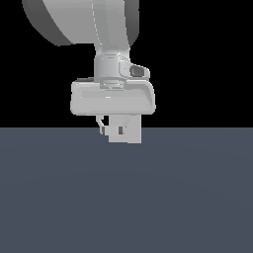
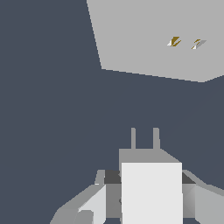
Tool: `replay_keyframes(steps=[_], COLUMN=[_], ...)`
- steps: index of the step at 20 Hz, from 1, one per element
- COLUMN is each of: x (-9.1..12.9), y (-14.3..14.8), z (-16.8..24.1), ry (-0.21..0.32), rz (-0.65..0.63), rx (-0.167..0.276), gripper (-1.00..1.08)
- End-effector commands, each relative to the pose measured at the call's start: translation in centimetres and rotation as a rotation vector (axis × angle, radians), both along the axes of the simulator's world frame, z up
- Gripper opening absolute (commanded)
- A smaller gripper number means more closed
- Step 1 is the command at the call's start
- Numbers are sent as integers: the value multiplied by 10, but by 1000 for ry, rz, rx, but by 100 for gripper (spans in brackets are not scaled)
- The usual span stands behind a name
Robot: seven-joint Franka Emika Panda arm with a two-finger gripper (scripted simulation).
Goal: Plug the charger into the wall socket.
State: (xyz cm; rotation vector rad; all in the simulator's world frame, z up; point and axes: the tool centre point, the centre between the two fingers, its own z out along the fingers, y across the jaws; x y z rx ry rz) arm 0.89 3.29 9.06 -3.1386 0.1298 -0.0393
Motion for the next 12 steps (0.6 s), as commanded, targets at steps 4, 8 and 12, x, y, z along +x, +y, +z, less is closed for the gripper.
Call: replay_keyframes(steps=[4, 8, 12], x=[9, 13, 13], y=[-7, -10, -11], z=[7, 9, 10], ry=[1, 1, 1], rz=[-94, -129, -137], rx=[-1, -1, -1], gripper=[-100, -100, -100])
